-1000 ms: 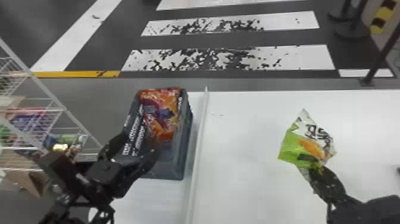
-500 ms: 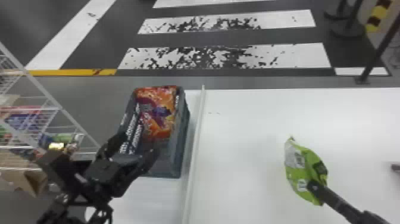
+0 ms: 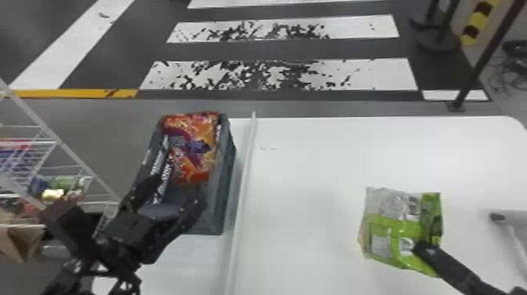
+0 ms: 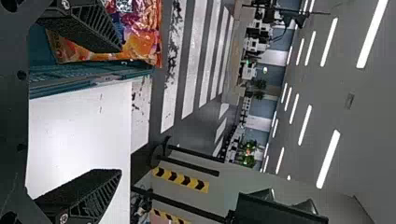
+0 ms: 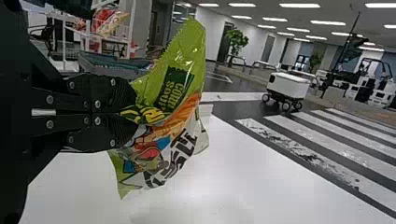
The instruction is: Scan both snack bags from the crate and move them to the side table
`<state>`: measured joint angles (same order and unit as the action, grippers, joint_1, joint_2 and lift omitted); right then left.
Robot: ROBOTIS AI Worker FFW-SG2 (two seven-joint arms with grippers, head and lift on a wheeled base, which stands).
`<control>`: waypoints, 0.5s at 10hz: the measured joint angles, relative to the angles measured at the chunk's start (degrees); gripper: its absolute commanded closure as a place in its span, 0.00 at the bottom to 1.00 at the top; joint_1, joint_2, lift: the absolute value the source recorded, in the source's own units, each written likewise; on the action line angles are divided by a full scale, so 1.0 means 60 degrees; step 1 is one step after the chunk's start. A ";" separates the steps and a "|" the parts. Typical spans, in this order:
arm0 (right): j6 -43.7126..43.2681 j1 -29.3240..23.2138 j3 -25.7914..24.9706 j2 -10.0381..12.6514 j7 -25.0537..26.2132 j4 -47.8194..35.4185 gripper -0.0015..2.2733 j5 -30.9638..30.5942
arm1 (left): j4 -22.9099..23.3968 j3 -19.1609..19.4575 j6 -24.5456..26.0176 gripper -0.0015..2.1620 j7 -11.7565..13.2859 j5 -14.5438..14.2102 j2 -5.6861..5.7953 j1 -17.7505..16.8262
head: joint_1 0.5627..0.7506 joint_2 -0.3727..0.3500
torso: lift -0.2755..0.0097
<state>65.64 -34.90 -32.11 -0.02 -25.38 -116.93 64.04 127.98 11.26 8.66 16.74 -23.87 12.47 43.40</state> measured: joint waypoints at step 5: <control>-0.1084 -0.0025 -0.0306 0.0004 0.1074 0.0325 0.19 -0.1505 | 0.0222 -0.0001 -0.0404 0.04 0.0092 0.0010 0.0023 0.0357 | 0.70 0.44 | 0.86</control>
<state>59.14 -35.05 -33.95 0.00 -18.93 -114.98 55.02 129.31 11.25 6.24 17.29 -23.82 12.61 45.55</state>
